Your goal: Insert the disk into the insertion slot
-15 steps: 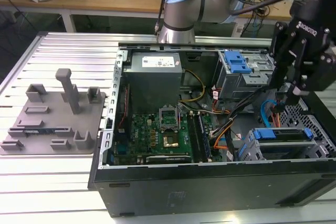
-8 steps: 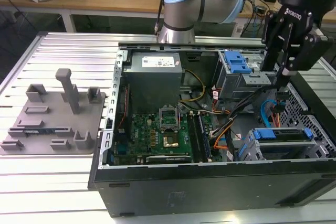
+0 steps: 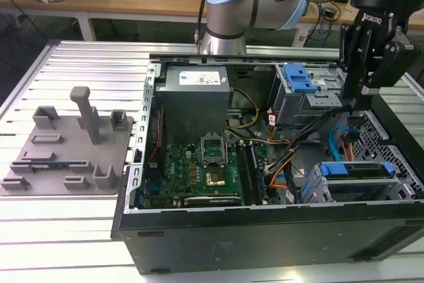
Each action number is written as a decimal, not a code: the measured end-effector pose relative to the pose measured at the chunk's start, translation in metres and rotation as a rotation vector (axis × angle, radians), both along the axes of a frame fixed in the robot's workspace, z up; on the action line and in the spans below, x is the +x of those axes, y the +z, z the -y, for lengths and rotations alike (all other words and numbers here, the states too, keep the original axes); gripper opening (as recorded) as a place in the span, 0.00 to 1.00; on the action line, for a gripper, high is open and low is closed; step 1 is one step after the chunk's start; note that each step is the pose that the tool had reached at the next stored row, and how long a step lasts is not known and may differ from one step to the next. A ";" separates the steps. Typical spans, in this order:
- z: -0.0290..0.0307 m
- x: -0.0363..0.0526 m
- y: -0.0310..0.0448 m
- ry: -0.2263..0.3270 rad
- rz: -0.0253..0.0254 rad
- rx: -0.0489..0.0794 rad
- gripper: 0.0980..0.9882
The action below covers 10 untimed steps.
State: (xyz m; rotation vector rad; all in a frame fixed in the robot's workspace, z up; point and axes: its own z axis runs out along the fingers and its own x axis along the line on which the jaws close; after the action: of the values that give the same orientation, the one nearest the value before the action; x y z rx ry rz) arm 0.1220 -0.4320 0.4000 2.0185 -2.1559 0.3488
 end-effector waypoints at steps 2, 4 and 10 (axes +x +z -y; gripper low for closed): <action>-0.0019 0.0014 -0.0010 -0.002 -0.0004 -0.015 0.35; -0.0083 0.0041 -0.0024 -0.003 -0.0019 -0.038 0.35; -0.0181 0.0292 -0.0084 -0.002 -0.0109 -0.070 0.35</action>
State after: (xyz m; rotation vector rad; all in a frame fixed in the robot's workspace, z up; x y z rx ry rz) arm 0.1512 -0.4139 0.3916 1.9755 -2.1088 0.4064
